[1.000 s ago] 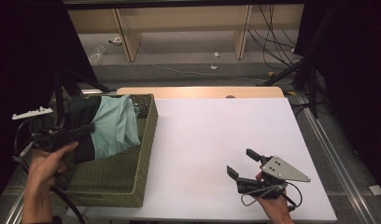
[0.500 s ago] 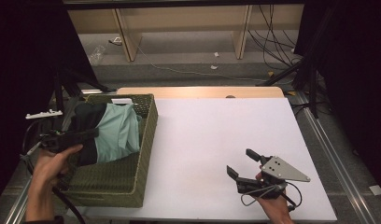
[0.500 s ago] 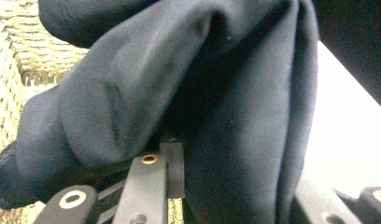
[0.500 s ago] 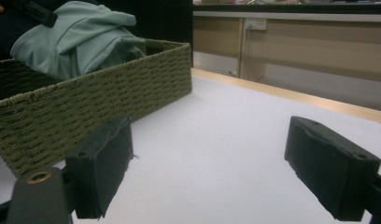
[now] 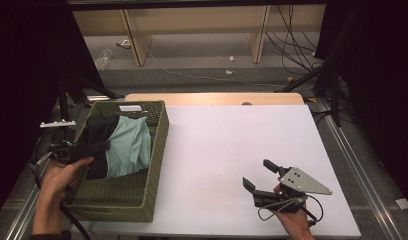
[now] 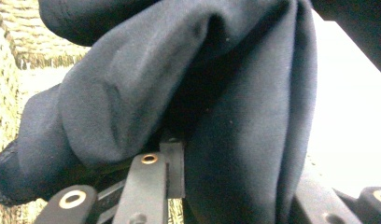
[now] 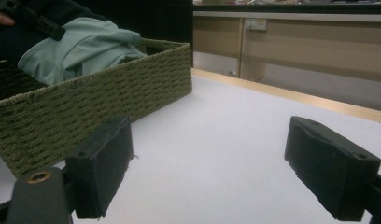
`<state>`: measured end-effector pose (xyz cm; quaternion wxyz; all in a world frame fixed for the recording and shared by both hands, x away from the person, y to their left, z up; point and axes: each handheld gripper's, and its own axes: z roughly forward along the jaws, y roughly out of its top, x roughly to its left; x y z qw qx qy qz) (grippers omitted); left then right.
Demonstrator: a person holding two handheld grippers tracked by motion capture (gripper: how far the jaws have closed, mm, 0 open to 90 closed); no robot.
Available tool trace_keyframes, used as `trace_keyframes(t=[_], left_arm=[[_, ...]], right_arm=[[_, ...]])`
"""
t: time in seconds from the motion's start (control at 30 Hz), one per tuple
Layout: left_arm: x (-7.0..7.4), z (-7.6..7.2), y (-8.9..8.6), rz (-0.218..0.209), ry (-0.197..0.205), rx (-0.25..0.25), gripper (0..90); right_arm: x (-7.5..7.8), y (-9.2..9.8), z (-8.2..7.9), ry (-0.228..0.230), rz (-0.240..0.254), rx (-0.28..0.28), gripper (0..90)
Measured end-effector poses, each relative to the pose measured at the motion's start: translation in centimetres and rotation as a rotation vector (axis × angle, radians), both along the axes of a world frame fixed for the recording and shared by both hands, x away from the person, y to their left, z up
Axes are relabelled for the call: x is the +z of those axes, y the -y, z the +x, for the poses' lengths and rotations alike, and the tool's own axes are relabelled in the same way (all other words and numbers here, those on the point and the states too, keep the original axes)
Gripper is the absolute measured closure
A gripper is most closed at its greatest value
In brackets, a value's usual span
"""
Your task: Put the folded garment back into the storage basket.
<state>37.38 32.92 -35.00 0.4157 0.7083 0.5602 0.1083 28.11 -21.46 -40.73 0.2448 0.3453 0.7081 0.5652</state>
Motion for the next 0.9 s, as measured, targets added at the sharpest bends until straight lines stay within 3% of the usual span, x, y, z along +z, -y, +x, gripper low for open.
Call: trace_keyframes(t=[0.9], left_arm=[[-2.6,1.5,1.3,0.037,-0.101,-0.035,68.0]], right_arm=[[0.0,0.0,0.0,0.003,-0.001,0.001,16.3]])
